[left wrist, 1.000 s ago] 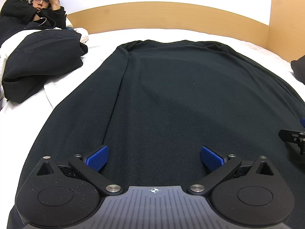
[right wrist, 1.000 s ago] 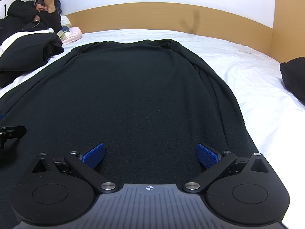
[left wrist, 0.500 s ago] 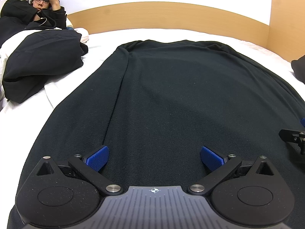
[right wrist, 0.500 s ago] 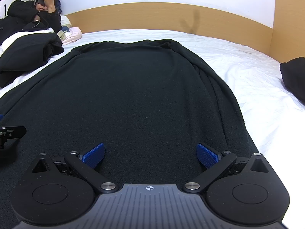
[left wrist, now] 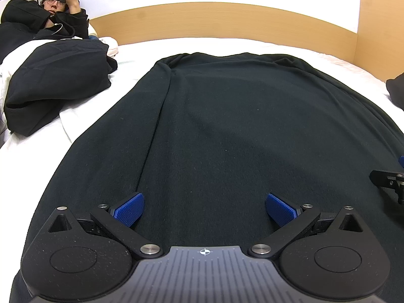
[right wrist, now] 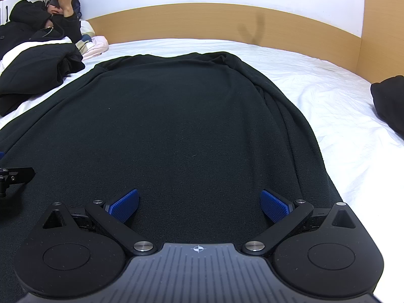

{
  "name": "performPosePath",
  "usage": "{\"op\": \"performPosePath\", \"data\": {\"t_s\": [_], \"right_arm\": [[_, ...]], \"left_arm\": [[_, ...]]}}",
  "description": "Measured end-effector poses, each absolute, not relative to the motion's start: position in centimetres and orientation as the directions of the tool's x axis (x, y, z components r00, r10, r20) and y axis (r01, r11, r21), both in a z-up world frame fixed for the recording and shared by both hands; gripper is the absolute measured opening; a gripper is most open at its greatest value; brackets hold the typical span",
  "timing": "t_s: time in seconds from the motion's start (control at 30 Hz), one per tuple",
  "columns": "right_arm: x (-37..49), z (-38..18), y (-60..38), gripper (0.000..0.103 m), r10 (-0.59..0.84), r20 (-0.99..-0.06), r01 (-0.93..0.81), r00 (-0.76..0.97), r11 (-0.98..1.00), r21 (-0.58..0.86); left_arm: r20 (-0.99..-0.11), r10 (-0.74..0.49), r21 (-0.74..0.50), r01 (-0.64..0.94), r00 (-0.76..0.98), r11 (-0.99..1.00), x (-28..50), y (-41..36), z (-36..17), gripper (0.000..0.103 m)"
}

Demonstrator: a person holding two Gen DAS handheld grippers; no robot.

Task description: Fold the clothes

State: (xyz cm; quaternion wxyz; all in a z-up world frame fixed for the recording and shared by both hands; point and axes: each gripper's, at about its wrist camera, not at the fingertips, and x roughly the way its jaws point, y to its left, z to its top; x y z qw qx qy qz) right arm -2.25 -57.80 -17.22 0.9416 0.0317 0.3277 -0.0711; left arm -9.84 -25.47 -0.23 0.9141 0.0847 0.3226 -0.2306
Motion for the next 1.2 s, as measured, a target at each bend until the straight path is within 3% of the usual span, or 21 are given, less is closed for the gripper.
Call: {"op": "performPosePath", "data": {"t_s": [1.2], "right_arm": [[-1.9, -17.1, -57.5, 0.103, -0.117, -0.622, 0.159, 0.775, 0.987, 0.012]], "left_arm": [[-0.61, -0.42, -0.066, 0.485, 0.672, 0.872, -9.9, -24.0, 0.0, 0.102]]}}
